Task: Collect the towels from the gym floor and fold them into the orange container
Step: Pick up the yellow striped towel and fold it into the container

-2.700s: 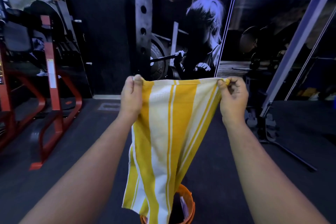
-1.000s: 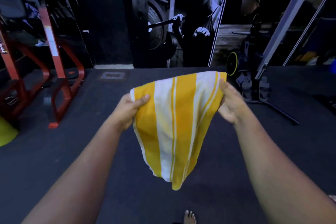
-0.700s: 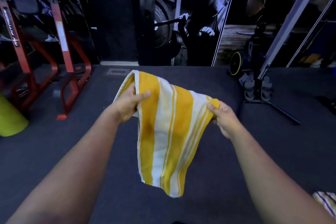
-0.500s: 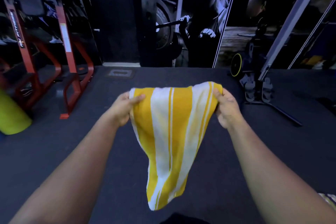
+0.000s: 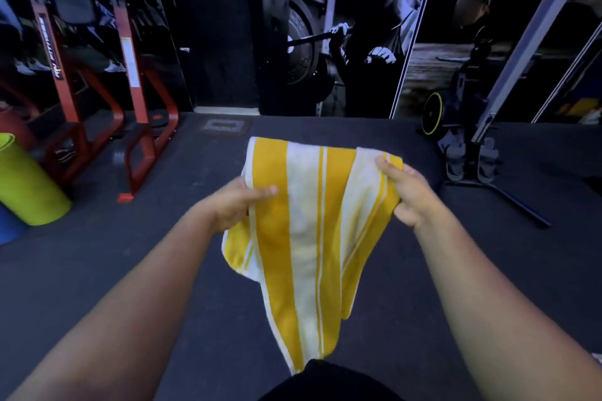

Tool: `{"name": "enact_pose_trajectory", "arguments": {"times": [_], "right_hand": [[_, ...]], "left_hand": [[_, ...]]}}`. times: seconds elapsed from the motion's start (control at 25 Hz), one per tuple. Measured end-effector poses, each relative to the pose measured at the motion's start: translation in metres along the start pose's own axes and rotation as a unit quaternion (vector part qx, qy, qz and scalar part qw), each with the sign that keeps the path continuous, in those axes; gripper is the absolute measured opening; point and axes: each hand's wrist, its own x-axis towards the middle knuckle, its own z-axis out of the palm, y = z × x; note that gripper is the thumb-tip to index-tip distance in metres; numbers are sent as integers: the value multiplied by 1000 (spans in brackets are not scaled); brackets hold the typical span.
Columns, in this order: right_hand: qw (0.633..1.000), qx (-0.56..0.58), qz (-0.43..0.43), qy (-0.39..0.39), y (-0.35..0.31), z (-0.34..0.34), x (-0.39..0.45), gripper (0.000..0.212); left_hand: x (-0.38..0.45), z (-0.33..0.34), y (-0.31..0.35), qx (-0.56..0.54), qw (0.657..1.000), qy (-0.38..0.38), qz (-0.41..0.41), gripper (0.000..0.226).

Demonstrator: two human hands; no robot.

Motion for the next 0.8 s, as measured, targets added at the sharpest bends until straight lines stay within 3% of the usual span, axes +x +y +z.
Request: {"name": "enact_pose_trajectory", "arguments": {"times": [0.04,0.12,0.24,0.32,0.4,0.44,0.52,0.64,0.72,0.8], "right_hand": [[999,26,-13,-16,-10,-4,0,46],[998,42,-14,-40,-15,-15,1,38],[979,-184,51,-71,13,-28,-1,40],[985,-170,24,-5,19,-32,6,22],[991,-105,-11,88,4,-35,12,20],[983,-129,-31,130,-5,-36,15,21],[966,-188,-73,163,-9,-36,20,27],[970,-226,-41,73,0,-28,19,43],[972,-228,-40,31,2,-30,15,29],[968,-214,-82,105,-2,-32,20,22]], "left_hand": [[-1,9,-9,52,998,0,-23,62],[4,23,-9,31,998,57,7,49],[21,29,22,-83,987,123,69,36],[26,23,31,-87,984,136,78,20],[27,19,20,44,991,121,41,15],[27,19,14,98,987,125,29,15],[34,18,12,73,975,202,48,20],[45,14,22,18,966,250,70,30],[50,13,19,54,958,268,90,34],[54,11,21,114,934,322,106,36]]}}
